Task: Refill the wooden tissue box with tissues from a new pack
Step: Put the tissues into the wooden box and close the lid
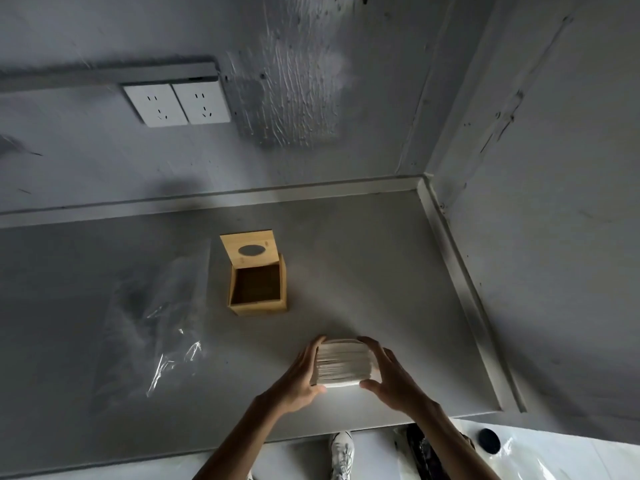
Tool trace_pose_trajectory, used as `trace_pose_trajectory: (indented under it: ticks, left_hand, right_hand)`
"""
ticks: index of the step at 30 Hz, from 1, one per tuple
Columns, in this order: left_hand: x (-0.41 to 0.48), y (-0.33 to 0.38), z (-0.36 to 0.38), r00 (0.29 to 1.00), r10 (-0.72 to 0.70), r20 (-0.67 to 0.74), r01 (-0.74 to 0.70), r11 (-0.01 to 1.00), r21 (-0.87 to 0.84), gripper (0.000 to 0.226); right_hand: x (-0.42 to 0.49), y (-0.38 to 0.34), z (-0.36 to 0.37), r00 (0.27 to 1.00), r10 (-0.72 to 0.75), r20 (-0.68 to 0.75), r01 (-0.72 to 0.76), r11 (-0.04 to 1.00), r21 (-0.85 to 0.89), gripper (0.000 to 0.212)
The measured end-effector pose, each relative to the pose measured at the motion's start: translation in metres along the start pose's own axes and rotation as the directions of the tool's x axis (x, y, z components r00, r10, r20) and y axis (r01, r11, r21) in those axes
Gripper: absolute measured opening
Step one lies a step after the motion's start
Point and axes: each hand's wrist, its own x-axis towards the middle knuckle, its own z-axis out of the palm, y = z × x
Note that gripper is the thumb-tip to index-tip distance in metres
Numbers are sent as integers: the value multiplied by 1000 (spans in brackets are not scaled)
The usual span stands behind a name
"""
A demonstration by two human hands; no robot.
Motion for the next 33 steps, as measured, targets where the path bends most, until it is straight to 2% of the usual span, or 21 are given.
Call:
trace_pose_trajectory:
  ticks: [3, 5, 9, 11, 13, 14, 15, 18, 21, 25, 27, 30, 33]
  left_hand:
    - [-1, 12, -13, 991, -99, 93, 117, 968, -224, 93]
    - [3, 19, -26, 980, -137, 146, 187, 889, -418, 87]
    - [23, 30, -42, 968, -233, 99, 245, 770, -589, 61]
    - [38, 35, -40, 947, -317, 57, 294, 779, -554, 48]
    - [55, 32, -32, 912, -400, -86, 359, 884, -300, 36]
    - [62, 28, -26, 893, -420, -162, 388, 900, -198, 35]
    - [65, 26, -21, 870, -442, -220, 408, 894, -184, 35]
    - [64, 33, -15, 821, -490, -292, 381, 852, -358, 41]
    - [63, 38, -8, 822, -517, -238, 387, 814, -433, 56]
    - [62, 34, -7, 815, -536, -218, 387, 785, -484, 54]
    - [58, 31, -7, 833, -514, -205, 349, 775, -526, 55]
    - [46, 30, -5, 878, -418, -234, 234, 801, -552, 61]
    - [32, 27, 0, 911, -308, -275, 178, 894, -410, 59]
  right_hand:
    - [4, 3, -6, 998, 61, 9, -62, 975, 212, 79]
    - [10, 1, -12, 995, 101, 13, -98, 927, 363, 65]
    - [30, -13, -23, 980, 200, -22, -160, 840, 519, 45]
    - [40, -22, -25, 973, 227, -29, -187, 863, 469, 45]
    - [51, -25, -20, 957, 276, -87, -233, 913, 334, 50]
    - [55, -24, -16, 942, 302, -143, -257, 928, 269, 50]
    - [58, -23, -13, 919, 337, -206, -286, 928, 241, 49]
    - [59, -28, -10, 860, 396, -321, -296, 900, 319, 40]
    - [58, -26, -8, 875, 384, -296, -274, 895, 351, 38]
    - [56, -14, -8, 904, 371, -212, -254, 866, 430, 46]
    - [50, -15, -12, 929, 329, -172, -208, 845, 492, 41]
    - [36, -17, -8, 941, 267, -208, -125, 846, 518, 40]
    - [25, -10, 3, 938, 238, -252, -81, 857, 509, 45]
